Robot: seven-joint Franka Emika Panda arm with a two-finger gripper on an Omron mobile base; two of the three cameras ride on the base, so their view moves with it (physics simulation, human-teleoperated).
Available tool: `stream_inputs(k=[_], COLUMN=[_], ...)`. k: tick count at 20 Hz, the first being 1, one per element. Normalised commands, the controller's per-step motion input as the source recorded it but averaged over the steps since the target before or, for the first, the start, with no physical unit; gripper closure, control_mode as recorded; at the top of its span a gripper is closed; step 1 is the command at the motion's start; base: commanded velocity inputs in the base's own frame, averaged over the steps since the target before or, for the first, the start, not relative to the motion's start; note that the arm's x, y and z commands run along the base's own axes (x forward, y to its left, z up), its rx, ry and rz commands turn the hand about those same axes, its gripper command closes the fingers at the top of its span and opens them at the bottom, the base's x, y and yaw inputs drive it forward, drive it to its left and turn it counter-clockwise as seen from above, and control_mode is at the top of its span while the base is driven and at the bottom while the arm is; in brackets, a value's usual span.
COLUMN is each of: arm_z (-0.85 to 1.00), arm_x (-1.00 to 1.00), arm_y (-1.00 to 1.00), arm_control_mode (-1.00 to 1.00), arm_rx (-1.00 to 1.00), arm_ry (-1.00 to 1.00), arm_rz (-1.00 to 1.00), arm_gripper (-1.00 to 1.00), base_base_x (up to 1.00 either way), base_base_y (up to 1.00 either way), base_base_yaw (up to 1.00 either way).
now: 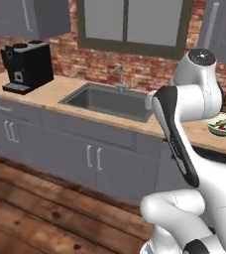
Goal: Take the bell pepper, fish, and tangerine from the freezer and place them in the bowl on the counter.
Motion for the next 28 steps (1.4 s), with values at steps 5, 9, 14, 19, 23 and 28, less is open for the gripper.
stream_inputs(k=[5,9,14,19,23,28], arm_z=[0.00,0.00,0.00,0.00,0.00,-0.18], arm_x=[0.00,0.00,0.00,0.00,0.00,0.11], arm_y=[0.00,0.00,0.00,0.00,0.00,0.02], arm_control_mode=[1.00,1.00,1.00,1.00,1.00,-1.00], arm_rx=[0.00,0.00,0.00,0.00,0.00,0.00], arm_ry=[0.00,0.00,0.00,0.00,0.00,0.02], arm_rz=[0.00,0.00,0.00,0.00,0.00,-0.01], arm_gripper=[1.00,1.00,1.00,1.00,1.00,1.00], base_base_x=[0.96,0.62,0.41,0.47,0.80,0.56], base_base_y=[0.00,0.00,-0.01,0.03,0.21,0.27], base_base_yaw=[-0.68,-0.78,-0.79,-0.57,-0.30,-0.10])
